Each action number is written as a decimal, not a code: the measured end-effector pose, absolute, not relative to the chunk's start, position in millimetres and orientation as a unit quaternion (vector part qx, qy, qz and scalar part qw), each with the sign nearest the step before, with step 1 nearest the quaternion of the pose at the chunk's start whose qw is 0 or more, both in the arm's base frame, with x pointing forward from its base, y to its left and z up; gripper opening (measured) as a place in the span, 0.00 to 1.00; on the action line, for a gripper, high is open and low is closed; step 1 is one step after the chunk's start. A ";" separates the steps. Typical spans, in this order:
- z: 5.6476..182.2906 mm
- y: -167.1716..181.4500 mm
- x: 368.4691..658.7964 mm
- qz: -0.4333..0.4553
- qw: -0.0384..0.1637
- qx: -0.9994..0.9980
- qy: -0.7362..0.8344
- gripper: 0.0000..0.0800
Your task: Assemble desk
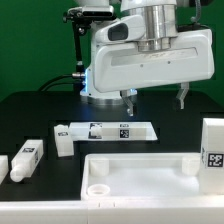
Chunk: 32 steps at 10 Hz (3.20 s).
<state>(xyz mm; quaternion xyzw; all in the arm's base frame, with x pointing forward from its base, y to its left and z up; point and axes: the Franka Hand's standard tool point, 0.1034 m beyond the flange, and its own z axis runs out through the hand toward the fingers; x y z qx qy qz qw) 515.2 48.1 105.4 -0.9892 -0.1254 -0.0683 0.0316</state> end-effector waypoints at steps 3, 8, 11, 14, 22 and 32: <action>92.2 23.8 477.1 -0.090 -0.020 -0.934 -0.346 0.81; 87.5 17.6 471.5 -0.072 -0.046 -0.872 -0.482 0.81; 68.7 52.5 449.4 0.016 -0.030 -0.834 -0.551 0.81; 61.8 59.1 441.1 0.026 -0.029 -0.813 -0.581 0.81; 33.7 33.0 384.8 0.036 -0.022 -0.843 -0.537 0.81; 10.8 34.3 359.3 0.057 -0.014 -0.850 -0.523 0.70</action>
Offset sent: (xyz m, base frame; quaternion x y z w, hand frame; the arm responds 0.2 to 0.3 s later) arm -0.0359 -0.0023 -0.0088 -0.0106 0.0917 -0.3483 0.9328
